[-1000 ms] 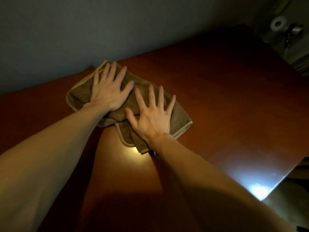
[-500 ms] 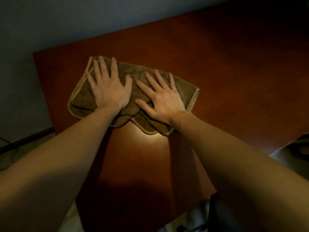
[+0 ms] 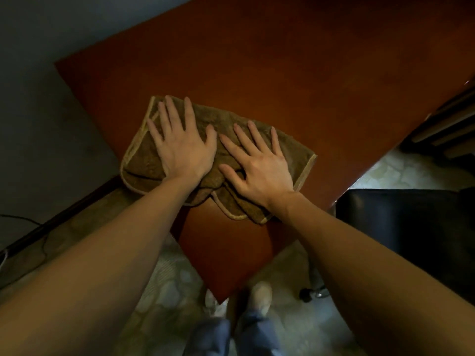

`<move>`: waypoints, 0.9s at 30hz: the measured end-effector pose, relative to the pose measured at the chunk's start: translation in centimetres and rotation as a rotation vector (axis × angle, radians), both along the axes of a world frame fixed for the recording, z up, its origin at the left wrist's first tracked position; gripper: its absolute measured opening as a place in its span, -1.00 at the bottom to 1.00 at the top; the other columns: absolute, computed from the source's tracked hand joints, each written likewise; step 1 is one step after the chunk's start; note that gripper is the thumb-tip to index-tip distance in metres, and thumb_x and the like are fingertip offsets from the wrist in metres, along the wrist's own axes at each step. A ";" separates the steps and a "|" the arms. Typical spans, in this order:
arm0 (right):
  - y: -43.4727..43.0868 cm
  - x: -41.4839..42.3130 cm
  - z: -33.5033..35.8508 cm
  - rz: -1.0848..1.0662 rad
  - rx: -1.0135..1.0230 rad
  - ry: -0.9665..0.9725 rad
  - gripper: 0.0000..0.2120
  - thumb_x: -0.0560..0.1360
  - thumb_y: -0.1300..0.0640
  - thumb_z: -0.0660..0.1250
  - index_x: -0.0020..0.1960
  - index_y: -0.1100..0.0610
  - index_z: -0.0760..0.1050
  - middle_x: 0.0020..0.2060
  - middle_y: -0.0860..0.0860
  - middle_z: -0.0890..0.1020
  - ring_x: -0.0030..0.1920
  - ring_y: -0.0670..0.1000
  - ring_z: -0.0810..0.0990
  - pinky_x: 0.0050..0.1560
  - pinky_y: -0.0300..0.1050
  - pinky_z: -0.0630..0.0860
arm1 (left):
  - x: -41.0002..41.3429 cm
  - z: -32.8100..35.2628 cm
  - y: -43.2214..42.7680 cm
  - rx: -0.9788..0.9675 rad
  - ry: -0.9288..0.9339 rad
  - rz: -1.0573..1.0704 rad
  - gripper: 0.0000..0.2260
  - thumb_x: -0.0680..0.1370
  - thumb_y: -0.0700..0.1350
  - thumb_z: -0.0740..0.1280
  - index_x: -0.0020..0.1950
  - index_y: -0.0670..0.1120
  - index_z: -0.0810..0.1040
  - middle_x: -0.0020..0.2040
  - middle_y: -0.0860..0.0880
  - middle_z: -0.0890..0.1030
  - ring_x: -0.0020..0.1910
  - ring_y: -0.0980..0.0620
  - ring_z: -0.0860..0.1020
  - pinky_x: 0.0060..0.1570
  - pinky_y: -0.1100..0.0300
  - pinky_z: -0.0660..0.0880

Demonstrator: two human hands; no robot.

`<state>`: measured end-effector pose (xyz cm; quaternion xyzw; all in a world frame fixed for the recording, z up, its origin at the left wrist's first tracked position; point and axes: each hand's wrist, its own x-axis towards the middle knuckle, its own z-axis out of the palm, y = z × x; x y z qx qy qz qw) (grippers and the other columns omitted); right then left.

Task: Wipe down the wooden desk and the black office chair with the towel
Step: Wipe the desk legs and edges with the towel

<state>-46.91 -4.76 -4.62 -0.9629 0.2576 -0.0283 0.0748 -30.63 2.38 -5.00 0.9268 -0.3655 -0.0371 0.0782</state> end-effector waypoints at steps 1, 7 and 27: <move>1.0 -0.7 0.0 -0.013 0.004 -0.012 -0.40 0.67 -0.32 -0.07 0.63 -0.11 0.17 0.62 0.00 0.20 0.64 0.10 0.01 0.57 0.34 -0.05 | -0.5 -0.1 0.6 -0.003 -0.003 -0.022 -0.32 0.65 0.28 -0.09 0.69 -0.03 -0.08 0.68 -0.18 -0.12 0.66 -0.15 -0.14 0.59 -0.24 -0.18; 6.9 -2.9 0.2 -0.002 0.006 -0.065 -0.48 0.70 -0.18 -0.01 0.57 0.00 0.31 0.52 0.05 0.38 0.59 0.14 0.20 0.57 0.30 0.08 | -2.8 -0.3 5.4 -0.040 0.001 -0.086 -0.33 0.66 0.26 -0.06 0.69 -0.05 -0.02 0.68 -0.20 -0.09 0.66 -0.14 -0.13 0.60 -0.20 -0.13; 23.3 -9.4 0.9 0.608 -0.179 -0.173 -0.66 0.66 -0.06 0.27 0.21 0.14 0.68 0.19 0.05 0.69 0.26 0.03 0.64 0.19 0.19 0.61 | -18.6 -3.7 28.1 -1.254 1.134 0.879 -0.65 0.66 -0.15 0.32 0.46 0.00 0.52 0.24 0.12 0.66 0.25 0.15 0.60 0.29 0.11 0.55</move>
